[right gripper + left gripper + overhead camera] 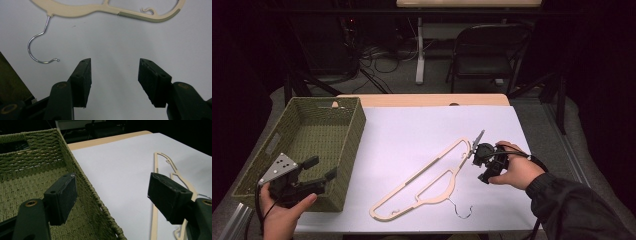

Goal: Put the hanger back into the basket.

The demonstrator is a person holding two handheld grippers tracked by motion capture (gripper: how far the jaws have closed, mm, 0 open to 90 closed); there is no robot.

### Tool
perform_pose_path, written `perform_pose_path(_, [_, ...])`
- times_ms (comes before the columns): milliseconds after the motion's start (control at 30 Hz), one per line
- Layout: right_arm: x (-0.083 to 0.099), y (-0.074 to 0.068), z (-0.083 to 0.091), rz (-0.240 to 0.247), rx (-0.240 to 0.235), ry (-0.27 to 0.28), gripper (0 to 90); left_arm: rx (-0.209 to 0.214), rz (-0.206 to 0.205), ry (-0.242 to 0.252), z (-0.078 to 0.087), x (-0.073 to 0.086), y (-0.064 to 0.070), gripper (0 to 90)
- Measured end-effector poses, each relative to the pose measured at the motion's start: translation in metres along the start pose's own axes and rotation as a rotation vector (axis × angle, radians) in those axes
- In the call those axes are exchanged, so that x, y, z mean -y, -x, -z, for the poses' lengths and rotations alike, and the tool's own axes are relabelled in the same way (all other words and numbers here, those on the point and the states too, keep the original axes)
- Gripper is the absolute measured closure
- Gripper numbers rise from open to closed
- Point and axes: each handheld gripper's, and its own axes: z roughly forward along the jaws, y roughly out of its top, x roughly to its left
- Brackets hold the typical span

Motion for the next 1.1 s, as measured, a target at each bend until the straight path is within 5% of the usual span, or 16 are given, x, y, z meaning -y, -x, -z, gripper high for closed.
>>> perform_pose_path(600, [-0.059,-0.009,-0.013,0.119,-0.019,0.013,50.1,0.01,-0.012,-0.01,-0.003,0.0,0.004,23.9])
perform_pose_path(1100, [-0.081,-0.014,-0.024,0.165,-0.043,0.009,51.2,0.013,-0.01,-0.01,-0.003,0.001,0.004,23.9])
